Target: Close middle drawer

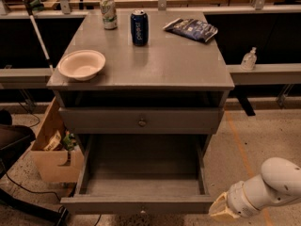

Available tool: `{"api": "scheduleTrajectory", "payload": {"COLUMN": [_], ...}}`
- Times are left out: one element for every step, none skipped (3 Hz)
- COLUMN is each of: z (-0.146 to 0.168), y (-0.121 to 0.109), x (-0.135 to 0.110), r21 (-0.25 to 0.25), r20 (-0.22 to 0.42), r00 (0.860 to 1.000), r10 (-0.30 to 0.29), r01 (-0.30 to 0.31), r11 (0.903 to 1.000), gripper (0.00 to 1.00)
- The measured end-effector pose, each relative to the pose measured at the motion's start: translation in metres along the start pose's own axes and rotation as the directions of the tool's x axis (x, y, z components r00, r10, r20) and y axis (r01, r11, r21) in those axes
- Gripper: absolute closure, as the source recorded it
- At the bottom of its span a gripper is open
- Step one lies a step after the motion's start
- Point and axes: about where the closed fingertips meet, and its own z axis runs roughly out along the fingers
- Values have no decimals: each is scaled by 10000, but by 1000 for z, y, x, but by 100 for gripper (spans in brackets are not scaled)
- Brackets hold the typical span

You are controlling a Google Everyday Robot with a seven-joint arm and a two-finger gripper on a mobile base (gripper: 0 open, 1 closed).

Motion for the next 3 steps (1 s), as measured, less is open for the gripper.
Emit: {"api": "scheduleTrajectory", "payload": {"z": [41,54,66], "y": [14,18,22], "x": [11,15,16], "r21": [-522,-664,-696], "r20": [792,975,743], "r00": [9968,9950,9967], "r10": [-147,-193,-339], "r01": [188,258,391], "r11": [9985,9975,9968], "gripper": [100,100,100]}}
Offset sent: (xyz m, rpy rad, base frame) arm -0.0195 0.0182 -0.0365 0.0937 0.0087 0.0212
